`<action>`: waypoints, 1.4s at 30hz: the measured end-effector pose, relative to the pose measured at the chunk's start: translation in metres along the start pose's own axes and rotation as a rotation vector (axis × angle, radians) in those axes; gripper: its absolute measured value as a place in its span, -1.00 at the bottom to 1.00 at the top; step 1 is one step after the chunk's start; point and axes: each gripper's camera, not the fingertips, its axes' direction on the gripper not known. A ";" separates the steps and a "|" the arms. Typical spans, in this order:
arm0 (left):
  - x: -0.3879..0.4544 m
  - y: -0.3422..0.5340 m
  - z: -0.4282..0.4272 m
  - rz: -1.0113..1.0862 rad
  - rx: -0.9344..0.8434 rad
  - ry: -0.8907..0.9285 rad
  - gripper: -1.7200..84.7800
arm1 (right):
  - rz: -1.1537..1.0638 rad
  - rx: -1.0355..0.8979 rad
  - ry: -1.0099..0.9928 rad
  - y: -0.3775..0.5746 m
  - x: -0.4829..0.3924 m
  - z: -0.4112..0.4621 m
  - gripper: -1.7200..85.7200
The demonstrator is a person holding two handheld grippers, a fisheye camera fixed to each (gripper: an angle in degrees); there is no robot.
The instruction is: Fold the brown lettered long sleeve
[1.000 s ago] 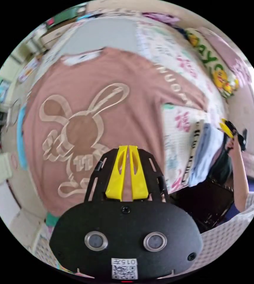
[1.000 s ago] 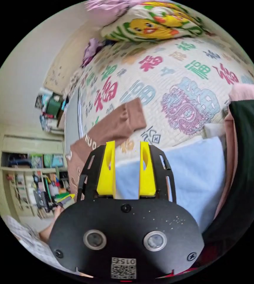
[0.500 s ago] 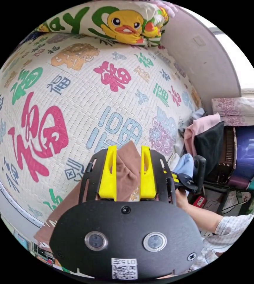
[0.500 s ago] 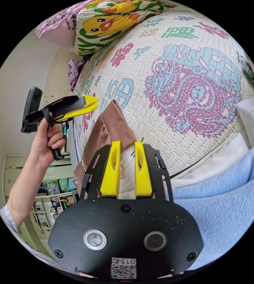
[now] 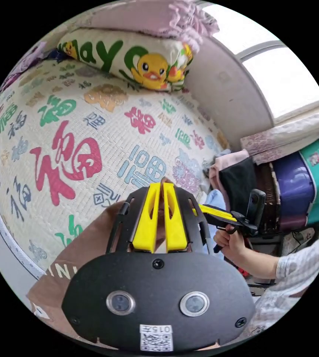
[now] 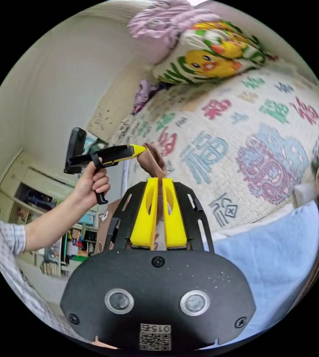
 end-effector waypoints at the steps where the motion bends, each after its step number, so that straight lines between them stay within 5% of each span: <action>1: -0.002 0.016 -0.021 0.004 0.040 0.018 -0.94 | -0.088 0.005 -0.028 -0.001 -0.045 -0.010 -0.94; 8: -0.032 0.309 -0.241 -0.210 0.392 0.038 -0.95 | -0.498 -0.232 -0.245 0.067 -0.328 0.024 -0.94; 12: -0.041 0.500 -0.297 -0.417 0.391 -0.082 -0.95 | -0.613 -0.447 -0.290 0.149 -0.435 0.082 -0.94; 18: -0.085 0.687 -0.272 -0.640 0.253 -0.082 -0.95 | -0.708 -0.802 -0.165 0.285 -0.532 0.176 -0.94; 35: -0.127 0.824 -0.227 -0.773 0.095 0.117 -0.97 | -0.630 -1.176 0.135 0.328 -0.609 0.190 -0.87; 39: -0.135 0.841 -0.250 -0.839 0.112 0.070 -0.97 | -0.469 -1.114 0.151 0.284 -0.572 0.168 -0.84; 42: -0.151 0.829 -0.275 -0.863 0.184 0.061 -0.95 | -0.268 -0.896 0.153 0.211 -0.527 0.138 -0.80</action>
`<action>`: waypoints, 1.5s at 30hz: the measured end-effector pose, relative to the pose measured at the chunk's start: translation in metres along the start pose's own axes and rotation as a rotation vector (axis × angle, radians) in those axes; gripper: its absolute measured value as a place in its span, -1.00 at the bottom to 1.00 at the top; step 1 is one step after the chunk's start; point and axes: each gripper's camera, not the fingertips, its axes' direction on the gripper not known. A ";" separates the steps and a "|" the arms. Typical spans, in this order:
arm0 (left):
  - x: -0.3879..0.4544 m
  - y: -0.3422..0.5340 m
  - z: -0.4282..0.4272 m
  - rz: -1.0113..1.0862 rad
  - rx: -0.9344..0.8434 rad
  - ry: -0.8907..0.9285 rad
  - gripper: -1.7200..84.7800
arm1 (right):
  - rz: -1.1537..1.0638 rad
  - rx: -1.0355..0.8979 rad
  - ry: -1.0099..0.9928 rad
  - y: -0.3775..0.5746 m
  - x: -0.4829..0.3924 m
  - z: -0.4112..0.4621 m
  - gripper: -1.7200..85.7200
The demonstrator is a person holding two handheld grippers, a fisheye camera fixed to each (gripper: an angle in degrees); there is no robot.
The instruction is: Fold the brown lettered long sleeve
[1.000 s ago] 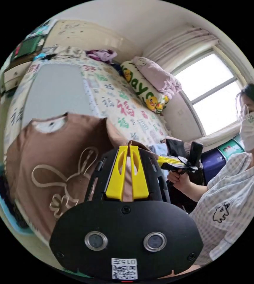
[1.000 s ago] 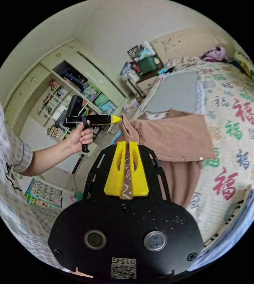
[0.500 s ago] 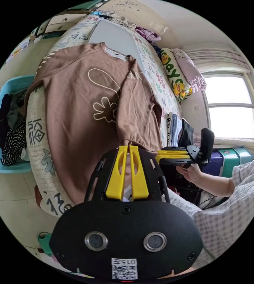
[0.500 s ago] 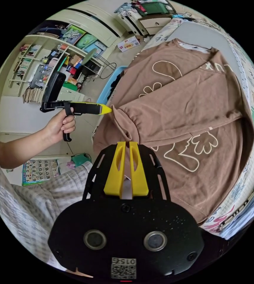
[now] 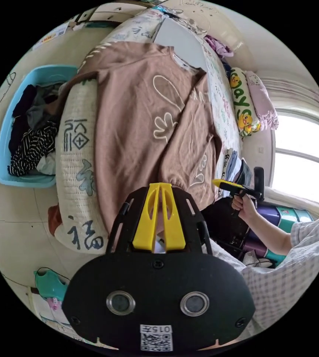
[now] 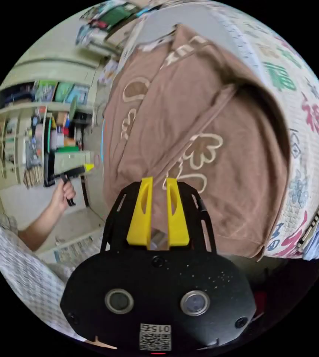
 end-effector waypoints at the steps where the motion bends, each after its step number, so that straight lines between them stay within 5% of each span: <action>1: 0.003 -0.009 -0.003 0.004 0.016 0.007 -0.93 | 0.079 0.097 -0.057 -0.005 0.030 -0.026 -0.78; 5: 0.049 -0.103 0.000 0.083 0.112 0.028 -0.85 | 0.250 0.315 -0.179 -0.025 0.123 -0.085 -0.75; 15: 0.166 -0.357 0.112 0.121 0.081 0.035 -0.75 | 0.359 0.311 -0.470 -0.069 0.230 -0.084 -0.75; 27: 0.257 -0.461 0.198 0.235 0.012 -0.141 -0.98 | 0.459 0.447 -0.572 -0.072 0.334 -0.173 -0.95; 34: 0.265 -0.446 0.195 0.243 0.020 -0.156 -0.98 | 0.477 0.460 -0.616 -0.076 0.338 -0.211 -0.88; 40: 0.234 -0.319 0.165 0.352 -0.127 -0.287 -0.91 | 0.347 0.404 -0.467 -0.048 0.296 -0.276 -0.83; 45: 0.144 -0.170 0.148 0.077 -0.274 -0.345 -0.87 | 0.133 0.199 -0.391 -0.039 0.202 -0.281 -0.81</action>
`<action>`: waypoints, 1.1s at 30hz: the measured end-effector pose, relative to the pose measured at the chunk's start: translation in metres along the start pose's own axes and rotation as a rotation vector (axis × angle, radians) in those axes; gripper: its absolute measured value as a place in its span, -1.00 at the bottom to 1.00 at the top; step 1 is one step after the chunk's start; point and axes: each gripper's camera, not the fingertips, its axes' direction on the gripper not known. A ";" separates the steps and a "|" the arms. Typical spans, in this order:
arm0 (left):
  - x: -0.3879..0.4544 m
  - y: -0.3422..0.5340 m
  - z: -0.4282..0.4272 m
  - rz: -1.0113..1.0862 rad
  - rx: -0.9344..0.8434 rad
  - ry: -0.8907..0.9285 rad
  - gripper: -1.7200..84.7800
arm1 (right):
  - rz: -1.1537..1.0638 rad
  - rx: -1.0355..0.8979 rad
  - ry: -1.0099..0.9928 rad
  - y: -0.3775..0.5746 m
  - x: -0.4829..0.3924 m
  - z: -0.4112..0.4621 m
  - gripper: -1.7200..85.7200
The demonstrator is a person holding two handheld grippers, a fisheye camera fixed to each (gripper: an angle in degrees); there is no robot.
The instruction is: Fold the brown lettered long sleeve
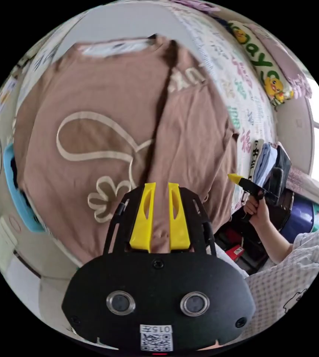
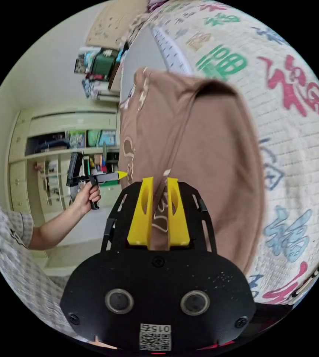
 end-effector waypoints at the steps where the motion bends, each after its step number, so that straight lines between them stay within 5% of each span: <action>1: -0.009 0.015 0.005 -0.038 -0.010 0.015 -0.88 | -0.055 -0.084 0.011 0.005 -0.027 0.018 -0.81; 7: -0.068 0.110 0.036 -0.322 0.023 0.149 -0.93 | -0.293 -0.314 0.054 0.025 -0.158 0.079 -0.89; 14: -0.074 0.108 0.048 -0.119 -0.025 -0.007 -0.96 | -0.281 -0.387 0.285 0.007 -0.228 0.096 -0.97; 19: -0.108 0.112 0.044 -0.003 -0.021 0.075 -0.97 | -0.239 -0.425 0.372 -0.007 -0.279 0.076 -0.97; 25: -0.188 0.118 0.041 -0.060 -0.042 0.431 -0.98 | -0.199 -0.444 0.505 -0.026 -0.367 0.059 -0.97; 30: -0.333 0.161 -0.003 -0.331 0.268 0.888 -0.97 | -0.363 -0.326 0.490 -0.084 -0.503 0.056 -0.92; 33: -0.434 0.188 -0.015 -0.556 0.456 0.993 -0.95 | -0.549 -0.314 0.516 -0.141 -0.596 0.105 -0.86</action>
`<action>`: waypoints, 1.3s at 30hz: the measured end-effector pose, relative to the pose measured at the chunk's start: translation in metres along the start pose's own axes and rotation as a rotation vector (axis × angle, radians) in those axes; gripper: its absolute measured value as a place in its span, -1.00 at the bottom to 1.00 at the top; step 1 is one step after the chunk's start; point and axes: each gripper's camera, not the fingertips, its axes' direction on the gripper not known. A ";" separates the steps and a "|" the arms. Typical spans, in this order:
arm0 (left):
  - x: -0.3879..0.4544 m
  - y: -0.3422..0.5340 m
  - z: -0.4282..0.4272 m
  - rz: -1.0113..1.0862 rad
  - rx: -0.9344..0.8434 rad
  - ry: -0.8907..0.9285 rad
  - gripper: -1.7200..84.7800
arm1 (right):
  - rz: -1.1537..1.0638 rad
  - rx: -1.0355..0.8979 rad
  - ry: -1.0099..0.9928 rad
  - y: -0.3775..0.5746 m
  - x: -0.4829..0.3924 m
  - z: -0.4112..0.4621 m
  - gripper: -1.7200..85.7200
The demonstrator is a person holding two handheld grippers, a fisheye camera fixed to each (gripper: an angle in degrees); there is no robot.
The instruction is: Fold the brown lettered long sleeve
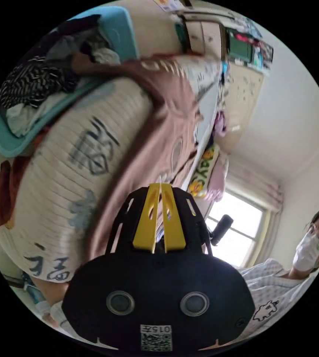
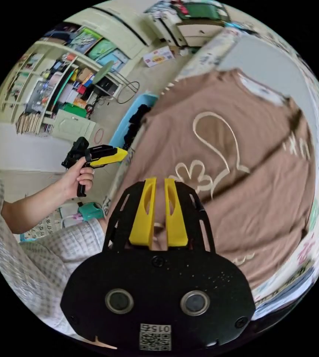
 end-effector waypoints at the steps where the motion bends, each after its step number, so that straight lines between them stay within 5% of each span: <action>1: -0.008 -0.009 -0.014 -0.017 0.035 0.007 -0.93 | -0.078 0.006 0.019 -0.046 -0.023 0.003 -0.84; 10: -0.136 -0.165 -0.090 -0.278 0.208 0.190 -0.77 | -0.306 -0.203 0.150 -0.283 -0.126 0.093 -0.78; 13: -0.167 -0.205 -0.079 -0.360 0.212 0.255 -0.74 | -0.255 -0.291 0.199 -0.289 -0.125 0.118 -0.83; 21: -0.206 -0.237 -0.079 -0.504 0.311 -0.069 -0.65 | -0.240 -0.212 0.250 -0.274 -0.138 0.127 -0.90; 28: -0.205 -0.248 -0.050 -0.442 0.263 0.089 -0.92 | -0.177 -0.196 0.088 -0.261 -0.100 0.142 -0.95; 34: -0.124 -0.212 -0.092 -0.112 0.413 0.058 -0.97 | -0.154 -0.164 0.085 -0.228 -0.086 0.165 -0.96; 39: 0.015 -0.127 -0.109 0.324 0.405 0.011 -0.97 | 0.008 0.070 -0.161 -0.156 -0.057 0.130 -0.97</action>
